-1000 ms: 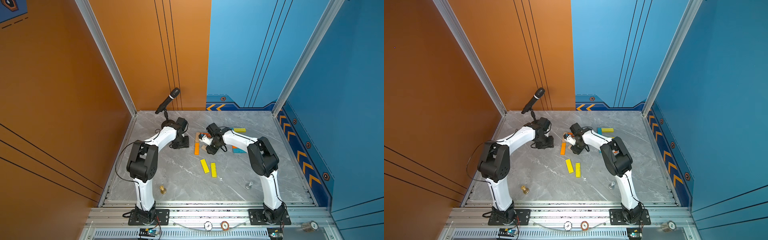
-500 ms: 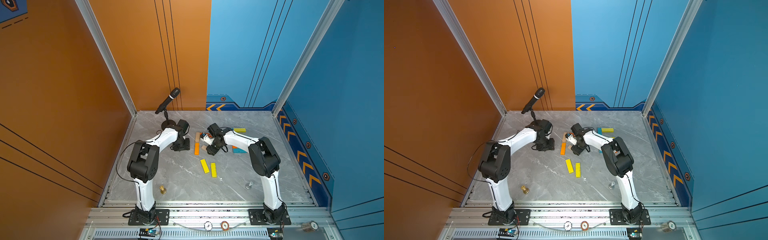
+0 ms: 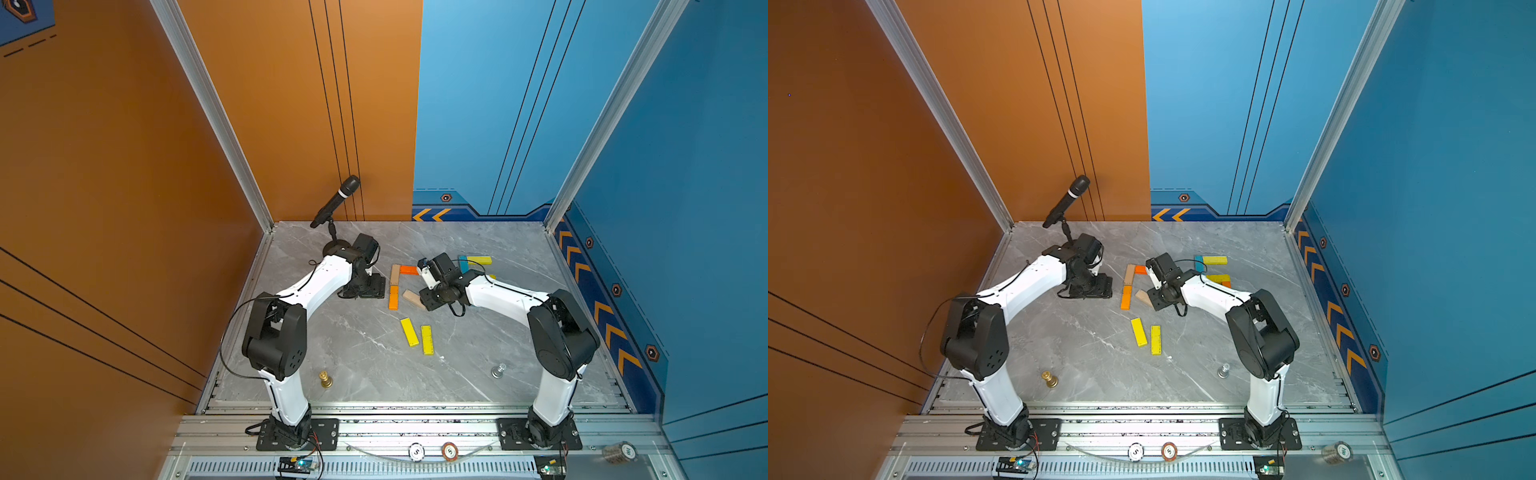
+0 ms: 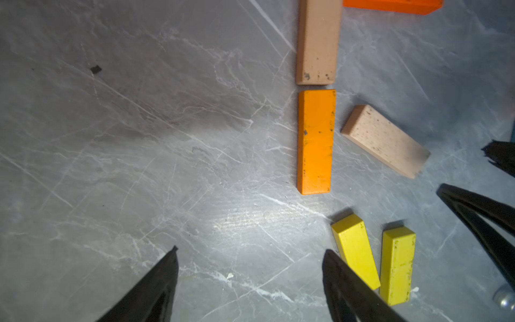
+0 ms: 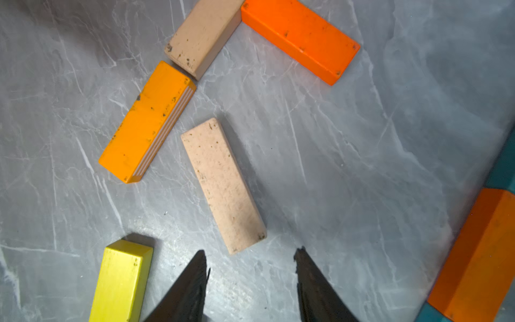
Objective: Assemble the number 6 with building blocks
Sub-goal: Place the building block at the center of the board, then assemble the building block at the center of the board.
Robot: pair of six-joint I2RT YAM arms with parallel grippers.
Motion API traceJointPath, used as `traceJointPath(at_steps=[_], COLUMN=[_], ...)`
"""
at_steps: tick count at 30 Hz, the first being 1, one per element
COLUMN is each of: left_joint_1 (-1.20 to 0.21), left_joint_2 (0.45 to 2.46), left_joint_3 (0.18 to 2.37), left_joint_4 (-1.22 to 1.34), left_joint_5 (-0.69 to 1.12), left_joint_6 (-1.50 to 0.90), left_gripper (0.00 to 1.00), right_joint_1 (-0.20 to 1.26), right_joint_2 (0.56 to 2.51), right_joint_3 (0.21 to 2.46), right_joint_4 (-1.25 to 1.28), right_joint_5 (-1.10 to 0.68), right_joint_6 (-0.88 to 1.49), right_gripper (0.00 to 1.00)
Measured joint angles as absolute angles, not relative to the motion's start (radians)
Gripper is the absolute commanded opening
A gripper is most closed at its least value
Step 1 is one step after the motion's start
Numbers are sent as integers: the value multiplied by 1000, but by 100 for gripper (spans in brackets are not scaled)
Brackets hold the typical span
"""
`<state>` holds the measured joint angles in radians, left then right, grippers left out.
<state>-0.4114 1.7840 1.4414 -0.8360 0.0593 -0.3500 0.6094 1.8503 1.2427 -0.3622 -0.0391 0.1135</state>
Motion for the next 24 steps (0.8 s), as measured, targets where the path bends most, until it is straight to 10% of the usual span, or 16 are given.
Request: traceJointPath(at_steps=[24], left_joint_1=[-419], left_joint_2=[1765], left_joint_3=[1441], left_joint_4=[-834], left_joint_5=[72], left_joint_6=[-310], left_gripper=[82], right_joint_1=[640], right_joint_2=[1915], right_joint_3=[1213], right_joint_4=[-357], right_joint_5=[-36], right_joint_6=[242], right_gripper=[30])
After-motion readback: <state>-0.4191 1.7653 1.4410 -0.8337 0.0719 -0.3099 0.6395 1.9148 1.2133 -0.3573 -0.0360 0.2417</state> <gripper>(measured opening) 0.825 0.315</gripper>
